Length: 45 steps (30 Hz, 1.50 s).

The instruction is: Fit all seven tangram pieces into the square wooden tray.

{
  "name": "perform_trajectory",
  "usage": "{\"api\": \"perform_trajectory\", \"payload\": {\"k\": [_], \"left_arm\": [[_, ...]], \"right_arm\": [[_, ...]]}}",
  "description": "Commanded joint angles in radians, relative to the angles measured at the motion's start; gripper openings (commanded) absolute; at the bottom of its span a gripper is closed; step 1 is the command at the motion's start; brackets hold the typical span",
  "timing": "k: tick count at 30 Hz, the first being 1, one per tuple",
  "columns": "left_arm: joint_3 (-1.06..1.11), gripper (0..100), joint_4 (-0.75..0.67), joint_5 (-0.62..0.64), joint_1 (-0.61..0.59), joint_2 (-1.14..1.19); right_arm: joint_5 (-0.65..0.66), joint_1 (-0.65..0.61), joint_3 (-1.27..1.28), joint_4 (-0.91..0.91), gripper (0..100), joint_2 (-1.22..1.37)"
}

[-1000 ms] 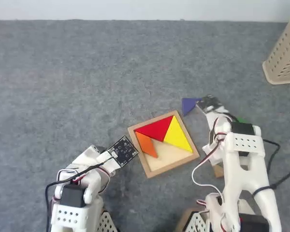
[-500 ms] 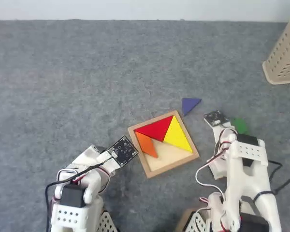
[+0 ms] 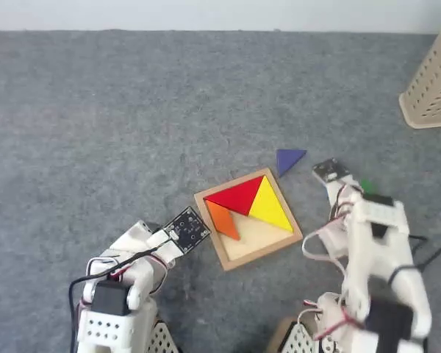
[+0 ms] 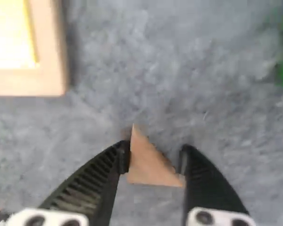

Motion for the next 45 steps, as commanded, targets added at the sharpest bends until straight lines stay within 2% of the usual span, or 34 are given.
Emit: {"api": "perform_trajectory", "payload": {"k": [1, 5, 7, 13, 19, 27, 30, 36, 39, 45], "left_arm": [[-0.010, 3, 0.005, -0.011, -0.002, -0.017], [-0.010, 3, 0.005, -0.011, -0.002, -0.017], [-0.010, 3, 0.005, -0.011, -0.002, -0.017], [-0.010, 3, 0.005, -0.011, -0.002, -0.017], [-0.010, 3, 0.005, -0.011, -0.002, -0.017], [-0.010, 3, 0.005, -0.011, -0.002, -0.017], [-0.010, 3, 0.005, -0.011, -0.002, -0.017], [-0.010, 3, 0.005, -0.011, -0.002, -0.017], [-0.010, 3, 0.005, -0.011, -0.002, -0.017], [-0.010, 3, 0.005, -0.011, -0.002, -0.017]], "right_arm": [[0.015, 0.022, -0.195, -0.013, 8.4, 0.153], [0.026, 0.061, -0.350, 0.002, 2.8, 0.203], [0.078, 0.064, -0.404, 0.024, 0.6, 0.193], [0.170, 0.062, -0.511, 0.107, 0.7, 0.120], [0.265, -0.030, -0.540, 0.114, 0.7, 0.084], [0.282, -0.183, -0.525, 0.041, 0.7, 0.085], [0.282, -0.239, -0.443, -0.027, 0.7, 0.071], [0.279, -0.254, -0.253, -0.219, 0.7, -0.007], [0.167, -0.236, -0.241, -0.165, 1.8, -0.065], [-0.157, -0.225, -0.262, 0.077, 17.5, -0.160]]}}
